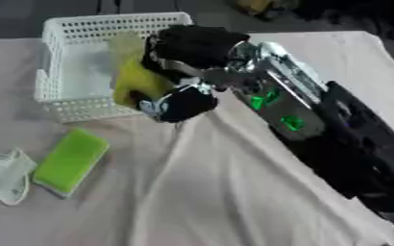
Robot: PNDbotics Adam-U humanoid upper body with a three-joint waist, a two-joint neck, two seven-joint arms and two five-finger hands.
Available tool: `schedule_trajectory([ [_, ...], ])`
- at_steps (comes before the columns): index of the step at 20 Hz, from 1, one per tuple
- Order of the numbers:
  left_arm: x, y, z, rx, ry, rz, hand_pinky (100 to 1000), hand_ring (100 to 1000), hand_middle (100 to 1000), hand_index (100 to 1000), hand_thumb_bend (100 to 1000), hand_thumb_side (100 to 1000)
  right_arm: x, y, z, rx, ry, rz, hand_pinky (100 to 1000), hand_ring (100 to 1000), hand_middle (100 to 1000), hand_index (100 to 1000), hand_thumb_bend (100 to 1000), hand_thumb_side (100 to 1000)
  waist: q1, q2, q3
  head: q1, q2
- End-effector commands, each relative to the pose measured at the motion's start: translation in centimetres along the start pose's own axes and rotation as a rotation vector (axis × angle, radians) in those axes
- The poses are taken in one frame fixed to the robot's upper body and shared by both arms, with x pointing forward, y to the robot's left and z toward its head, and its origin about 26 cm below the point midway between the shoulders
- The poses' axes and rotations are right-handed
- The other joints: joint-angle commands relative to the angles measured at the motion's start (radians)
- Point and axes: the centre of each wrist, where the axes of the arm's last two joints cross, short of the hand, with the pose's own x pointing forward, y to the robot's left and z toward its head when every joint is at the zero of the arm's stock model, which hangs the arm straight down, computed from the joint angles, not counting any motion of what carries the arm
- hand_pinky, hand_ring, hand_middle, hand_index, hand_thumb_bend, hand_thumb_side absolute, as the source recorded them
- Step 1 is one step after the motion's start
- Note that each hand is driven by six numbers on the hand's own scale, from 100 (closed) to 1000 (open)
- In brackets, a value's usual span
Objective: Pick up objects on the table and place them in the box.
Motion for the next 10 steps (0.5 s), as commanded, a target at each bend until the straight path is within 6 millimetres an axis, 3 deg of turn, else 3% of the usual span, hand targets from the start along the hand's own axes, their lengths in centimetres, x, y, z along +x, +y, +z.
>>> schedule_trajectory([
  [1,0.3,0.8,-0.6,-0.007,-0.027,-0.019,1000,992,941,970,100,923,-0.5,-1.8,0.7,-0.044,0.024,0.031,788,664,237,390,108,651,0.003,-0.021,0.004,-0.011,-0.016],
  [6,0.3,0.7,-0.8,-0.006,-0.034,-0.013,1000,992,941,970,100,924,-1.4,-2.9,0.6,-0.088,0.059,0.044,790,664,237,389,107,658,-0.002,-0.019,0.021,-0.033,-0.026],
  [10,0.4,0.6,-1.2,-0.01,-0.052,-0.002,1000,992,941,970,100,924,-3.5,-3.2,-0.5,-0.088,0.129,0.062,801,670,239,393,102,668,-0.009,-0.015,0.051,-0.064,-0.031],
])
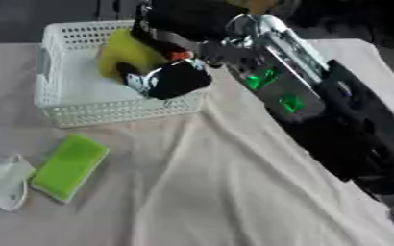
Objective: Pick up objects on the table and place them in the box.
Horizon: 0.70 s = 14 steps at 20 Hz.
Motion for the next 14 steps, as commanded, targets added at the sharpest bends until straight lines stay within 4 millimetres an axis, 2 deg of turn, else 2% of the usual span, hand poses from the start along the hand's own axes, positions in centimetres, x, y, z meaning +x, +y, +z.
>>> schedule_trajectory([
  [1,0.4,0.5,-0.8,-0.013,-0.037,-0.006,1000,992,942,970,100,926,-2.0,-0.7,-0.5,-0.016,0.064,0.039,794,660,234,386,119,663,0.002,-0.014,0.009,-0.025,-0.02],
  [8,0.4,0.2,-1.2,-0.017,-0.054,0.013,1000,992,942,970,100,927,-6.1,0.8,-3.3,-0.063,0.198,0.005,788,647,228,374,141,665,0.005,-0.002,0.043,-0.071,-0.043],
  [14,0.5,-0.1,-1.5,-0.017,-0.069,0.025,1000,992,942,970,100,927,-8.3,2.7,-5.0,-0.107,0.273,0.01,783,639,225,368,151,668,0.009,0.009,0.061,-0.087,-0.062],
])
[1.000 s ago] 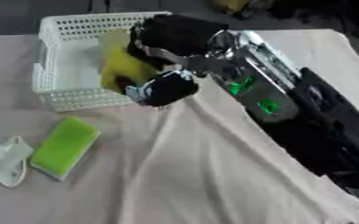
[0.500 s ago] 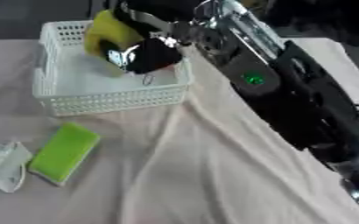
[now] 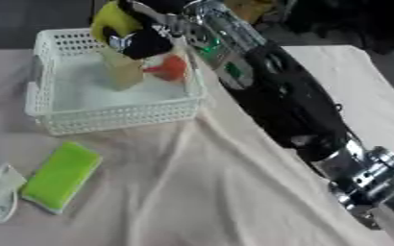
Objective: Pick up objects on the table and place them in the box.
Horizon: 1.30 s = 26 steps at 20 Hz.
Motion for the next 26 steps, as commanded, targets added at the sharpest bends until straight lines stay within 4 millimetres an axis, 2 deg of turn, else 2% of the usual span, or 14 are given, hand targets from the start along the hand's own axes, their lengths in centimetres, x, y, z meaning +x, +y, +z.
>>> schedule_trajectory([
  [1,0.3,0.3,-0.6,-0.004,-0.03,-0.004,1000,992,942,970,100,928,-1.4,-0.2,-0.7,-0.051,0.048,0.027,785,641,226,370,147,671,0.009,-0.015,0.005,-0.009,-0.02],
  [4,0.4,0.3,-0.8,-0.004,-0.037,0.0,1000,993,943,970,100,929,-2.1,0.9,-1.2,-0.062,0.074,0.046,784,639,225,368,147,675,0.009,-0.009,0.014,-0.012,-0.029],
  [5,0.4,0.2,-0.8,-0.003,-0.04,0.002,1000,993,943,970,100,928,-2.3,1.3,-1.3,-0.066,0.081,0.052,785,640,226,368,180,610,0.01,-0.007,0.018,-0.014,-0.031],
  [6,0.4,0.2,-0.9,-0.002,-0.044,0.003,1000,993,943,970,100,928,-2.5,1.8,-1.4,-0.069,0.089,0.057,785,640,226,368,146,678,0.01,-0.005,0.022,-0.016,-0.032],
  [7,0.4,0.2,-1.0,-0.001,-0.047,0.005,1000,993,943,970,100,928,-2.8,2.2,-1.5,-0.071,0.094,0.063,784,639,226,368,181,623,0.01,-0.004,0.025,-0.018,-0.033],
  [8,0.4,0.2,-1.0,0.0,-0.048,0.005,1000,993,943,969,100,927,-3.0,2.7,-1.6,-0.071,0.098,0.067,785,641,227,370,145,678,0.01,-0.002,0.027,-0.019,-0.034],
  [9,0.4,0.2,-1.0,0.0,-0.049,0.005,1000,993,943,969,100,920,-3.1,3.1,-1.7,-0.071,0.101,0.071,785,641,228,371,169,646,0.01,-0.001,0.029,-0.019,-0.035],
  [10,0.4,0.2,-1.0,0.0,-0.049,0.005,1000,993,943,970,100,928,-3.3,3.4,-1.7,-0.072,0.102,0.076,785,642,229,372,142,680,0.01,0.001,0.03,-0.019,-0.035],
  [15,0.4,0.1,-1.0,0.0,-0.052,0.005,1000,993,943,970,100,928,-3.6,4.4,-1.9,-0.066,0.094,0.095,788,648,233,378,138,681,0.009,0.004,0.032,-0.021,-0.036],
  [19,0.4,0.1,-1.0,-0.002,-0.052,0.004,1000,993,943,970,100,928,-3.6,4.8,-1.9,-0.036,0.076,0.104,805,705,295,459,115,736,0.009,0.006,0.032,-0.021,-0.033],
  [20,0.4,0.1,-1.0,-0.002,-0.051,0.004,1000,993,943,970,100,928,-3.6,4.8,-2.0,-0.027,0.07,0.107,819,750,331,528,221,792,0.01,0.006,0.031,-0.02,-0.032],
  [21,0.4,0.1,-1.0,-0.002,-0.05,0.004,1000,993,943,970,100,928,-3.6,4.8,-2.0,-0.018,0.064,0.11,819,750,331,528,221,792,0.01,0.006,0.03,-0.02,-0.031],
  [22,0.4,0.1,-1.0,-0.003,-0.049,0.004,1000,993,944,970,100,929,-3.6,4.7,-2.0,-0.004,0.057,0.115,833,787,351,598,369,828,0.01,0.005,0.029,-0.019,-0.03],
  [26,0.4,0.1,-1.0,-0.005,-0.047,0.005,1000,994,944,970,100,929,-3.4,4.3,-2.1,0.041,0.042,0.136,853,827,402,654,508,907,0.01,0.003,0.024,-0.018,-0.029],
])
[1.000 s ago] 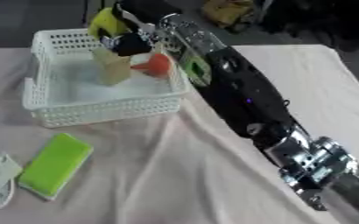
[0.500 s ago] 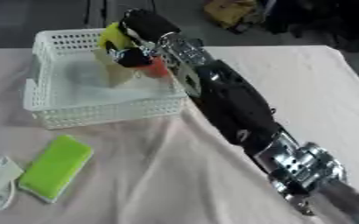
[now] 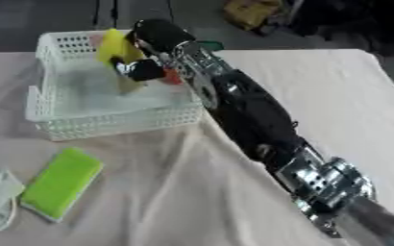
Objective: Pick up objects on the table and place them in the box.
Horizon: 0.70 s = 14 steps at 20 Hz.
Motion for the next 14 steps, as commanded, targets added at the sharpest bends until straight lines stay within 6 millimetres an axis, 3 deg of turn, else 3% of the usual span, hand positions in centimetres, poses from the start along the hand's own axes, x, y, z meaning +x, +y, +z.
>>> schedule_trajectory([
  [1,0.32,0.52,-0.52,-0.004,-0.024,-0.013,1000,994,944,970,100,929,-0.37,-1.77,-0.16,0.003,-0.007,0.044,853,827,402,654,508,907,0.006,-0.019,-0.002,-0.001,-0.005],
  [4,0.32,0.51,-0.54,-0.004,-0.025,-0.012,1000,994,944,970,100,929,-0.36,-1.87,-0.17,0.025,-0.012,0.051,865,847,462,696,525,949,0.007,-0.019,-0.001,-0.002,-0.003],
  [14,0.32,0.48,-0.49,-0.006,-0.026,-0.011,1000,994,943,971,100,926,-0.32,-2.01,-0.24,0.015,-0.008,0.044,865,858,489,712,501,966,0.009,-0.019,-0.003,-0.005,-0.002],
])
